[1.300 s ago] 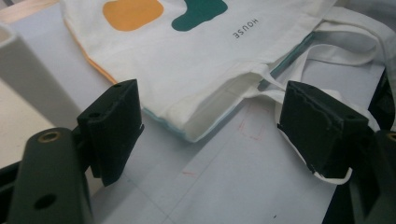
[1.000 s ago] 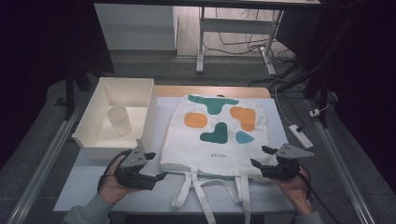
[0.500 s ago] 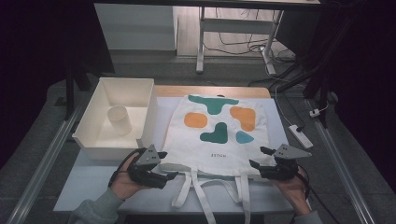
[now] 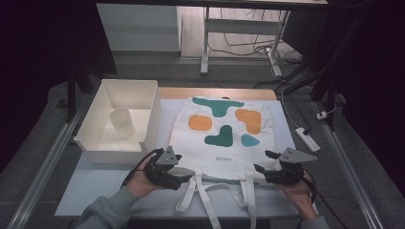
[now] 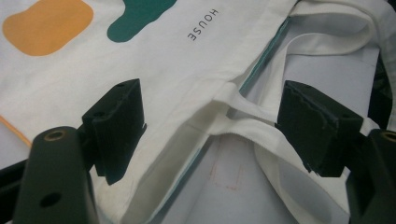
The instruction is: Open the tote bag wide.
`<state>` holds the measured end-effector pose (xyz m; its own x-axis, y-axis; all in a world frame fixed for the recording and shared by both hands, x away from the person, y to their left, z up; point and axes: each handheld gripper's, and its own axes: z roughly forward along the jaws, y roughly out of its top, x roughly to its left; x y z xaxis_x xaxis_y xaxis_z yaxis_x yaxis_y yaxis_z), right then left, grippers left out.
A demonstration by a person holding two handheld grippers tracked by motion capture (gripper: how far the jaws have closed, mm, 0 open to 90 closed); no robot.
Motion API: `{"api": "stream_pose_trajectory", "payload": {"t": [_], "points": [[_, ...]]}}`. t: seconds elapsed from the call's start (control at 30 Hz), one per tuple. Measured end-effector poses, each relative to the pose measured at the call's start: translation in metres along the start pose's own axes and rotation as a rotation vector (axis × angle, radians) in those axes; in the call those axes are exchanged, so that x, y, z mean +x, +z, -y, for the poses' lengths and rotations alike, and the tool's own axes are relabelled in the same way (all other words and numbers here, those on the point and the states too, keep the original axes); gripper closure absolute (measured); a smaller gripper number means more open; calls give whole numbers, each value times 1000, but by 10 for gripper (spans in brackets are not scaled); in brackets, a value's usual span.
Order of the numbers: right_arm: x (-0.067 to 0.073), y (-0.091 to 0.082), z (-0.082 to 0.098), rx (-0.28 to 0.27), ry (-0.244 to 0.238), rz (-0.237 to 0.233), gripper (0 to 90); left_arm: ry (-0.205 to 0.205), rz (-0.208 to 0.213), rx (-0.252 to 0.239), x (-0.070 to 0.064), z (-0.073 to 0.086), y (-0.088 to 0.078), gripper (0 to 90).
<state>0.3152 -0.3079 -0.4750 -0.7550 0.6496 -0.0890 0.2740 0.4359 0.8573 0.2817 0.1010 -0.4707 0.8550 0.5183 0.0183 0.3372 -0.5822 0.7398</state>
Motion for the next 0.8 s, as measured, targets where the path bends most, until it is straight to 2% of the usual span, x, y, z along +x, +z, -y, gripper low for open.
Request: {"api": "stream_pose_trajectory", "payload": {"t": [0.23, 0.43, 0.6, 0.8], "points": [[0, 1, 0, -1, 0, -5, 303, 21, 22, 28, 0, -12, 17, 241], [1, 1, 0, 2, -5, -8, 304, 42, 44, 73, -1, -19, 34, 247], [1, 2, 1, 4, -2, -9, 304, 52, 55, 111, -1, -21, 48, 250], [2, 2, 2, 5, -4, -10, 304, 48, 59, 140, 1, -19, 57, 266]]}}
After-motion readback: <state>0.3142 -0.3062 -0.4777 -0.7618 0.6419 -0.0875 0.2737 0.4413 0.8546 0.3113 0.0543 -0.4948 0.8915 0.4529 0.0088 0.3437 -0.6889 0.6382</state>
